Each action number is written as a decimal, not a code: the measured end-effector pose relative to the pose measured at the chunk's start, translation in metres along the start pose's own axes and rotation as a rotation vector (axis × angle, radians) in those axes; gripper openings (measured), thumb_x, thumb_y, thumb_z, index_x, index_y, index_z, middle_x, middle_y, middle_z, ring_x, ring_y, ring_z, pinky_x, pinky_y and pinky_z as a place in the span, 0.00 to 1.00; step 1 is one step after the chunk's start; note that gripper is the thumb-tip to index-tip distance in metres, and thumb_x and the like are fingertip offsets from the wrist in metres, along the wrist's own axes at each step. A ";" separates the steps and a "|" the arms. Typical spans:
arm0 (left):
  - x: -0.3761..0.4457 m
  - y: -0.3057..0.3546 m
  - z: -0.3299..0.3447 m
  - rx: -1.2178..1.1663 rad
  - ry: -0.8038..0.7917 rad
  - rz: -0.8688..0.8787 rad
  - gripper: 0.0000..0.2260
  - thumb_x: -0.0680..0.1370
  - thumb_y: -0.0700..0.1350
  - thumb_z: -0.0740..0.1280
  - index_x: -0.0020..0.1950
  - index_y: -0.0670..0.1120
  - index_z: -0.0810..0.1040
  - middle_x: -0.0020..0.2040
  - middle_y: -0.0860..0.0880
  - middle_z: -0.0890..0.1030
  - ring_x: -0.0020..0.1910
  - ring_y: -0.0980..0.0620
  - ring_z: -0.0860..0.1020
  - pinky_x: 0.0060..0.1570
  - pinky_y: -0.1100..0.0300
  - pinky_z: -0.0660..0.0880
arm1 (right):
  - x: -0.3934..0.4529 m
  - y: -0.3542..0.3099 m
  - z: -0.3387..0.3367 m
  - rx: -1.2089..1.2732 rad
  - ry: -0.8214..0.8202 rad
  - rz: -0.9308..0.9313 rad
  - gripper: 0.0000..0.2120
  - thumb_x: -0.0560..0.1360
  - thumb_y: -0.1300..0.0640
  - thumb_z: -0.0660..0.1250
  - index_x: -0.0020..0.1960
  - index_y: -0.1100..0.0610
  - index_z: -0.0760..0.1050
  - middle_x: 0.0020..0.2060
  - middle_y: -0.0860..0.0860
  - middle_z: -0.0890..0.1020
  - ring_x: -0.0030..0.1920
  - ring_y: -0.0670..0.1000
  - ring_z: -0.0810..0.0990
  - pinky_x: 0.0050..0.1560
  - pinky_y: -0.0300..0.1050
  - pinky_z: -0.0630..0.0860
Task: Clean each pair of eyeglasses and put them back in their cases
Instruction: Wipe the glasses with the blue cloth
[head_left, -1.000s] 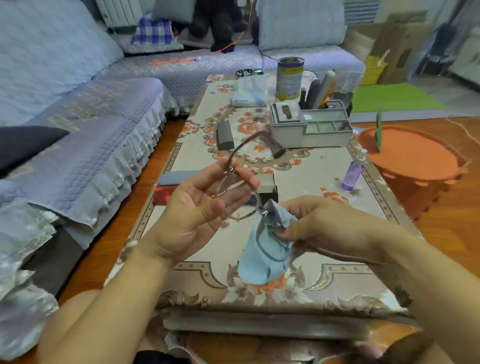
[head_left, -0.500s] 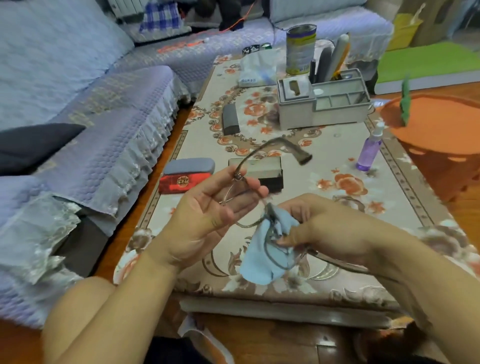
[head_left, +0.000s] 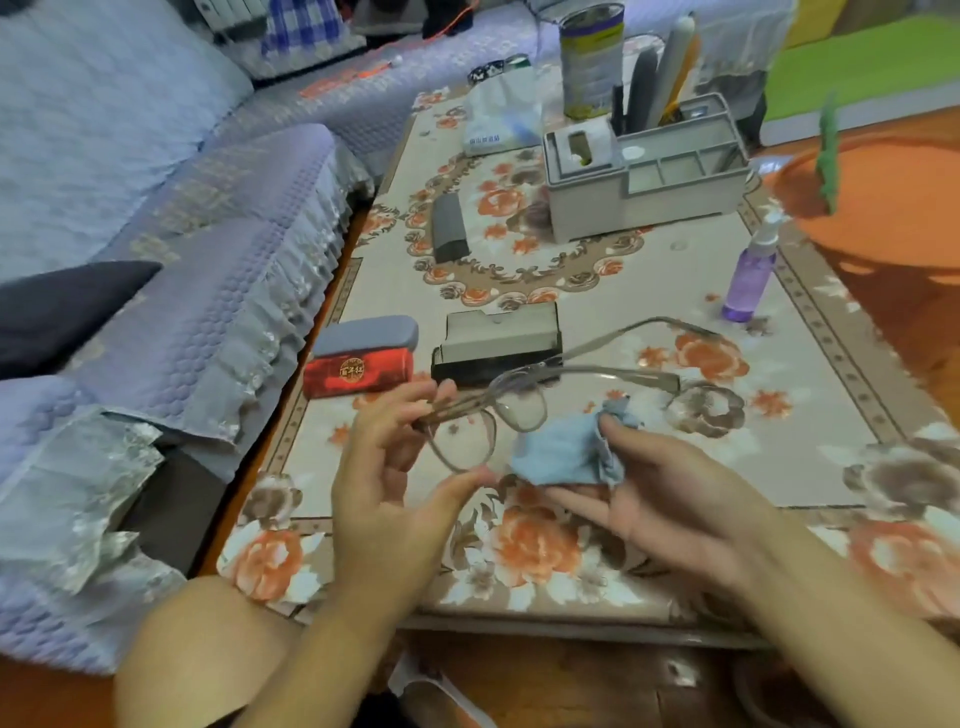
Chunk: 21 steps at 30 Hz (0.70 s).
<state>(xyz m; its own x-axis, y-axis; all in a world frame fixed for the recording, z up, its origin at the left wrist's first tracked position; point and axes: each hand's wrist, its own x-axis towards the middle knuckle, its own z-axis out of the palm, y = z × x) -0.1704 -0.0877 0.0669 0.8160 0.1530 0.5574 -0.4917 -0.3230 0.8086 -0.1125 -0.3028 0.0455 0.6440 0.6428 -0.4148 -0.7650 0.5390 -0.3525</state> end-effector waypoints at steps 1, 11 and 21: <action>-0.005 -0.004 0.009 0.034 -0.027 0.023 0.27 0.68 0.39 0.80 0.62 0.48 0.74 0.66 0.48 0.77 0.67 0.44 0.78 0.66 0.51 0.76 | 0.002 0.002 0.001 0.037 -0.035 -0.003 0.22 0.81 0.58 0.60 0.73 0.64 0.69 0.65 0.67 0.77 0.66 0.67 0.77 0.69 0.60 0.72; -0.032 -0.022 0.044 0.151 -0.115 0.085 0.27 0.70 0.40 0.82 0.63 0.47 0.72 0.66 0.49 0.77 0.67 0.42 0.78 0.62 0.37 0.77 | 0.013 0.009 -0.006 0.159 0.078 -0.303 0.16 0.79 0.72 0.60 0.66 0.72 0.71 0.57 0.67 0.82 0.57 0.61 0.84 0.51 0.49 0.83; -0.038 -0.027 0.054 0.238 -0.105 0.212 0.30 0.68 0.38 0.83 0.63 0.43 0.71 0.62 0.44 0.77 0.66 0.44 0.80 0.63 0.49 0.78 | 0.021 0.008 -0.006 -0.399 0.443 -0.490 0.16 0.83 0.51 0.62 0.48 0.61 0.82 0.44 0.60 0.87 0.46 0.60 0.86 0.52 0.56 0.83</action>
<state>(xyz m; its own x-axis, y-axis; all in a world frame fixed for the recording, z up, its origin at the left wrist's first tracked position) -0.1721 -0.1355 0.0140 0.7363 -0.0343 0.6758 -0.5791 -0.5485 0.6031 -0.1050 -0.2879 0.0285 0.9143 0.0583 -0.4009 -0.3875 0.4147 -0.8233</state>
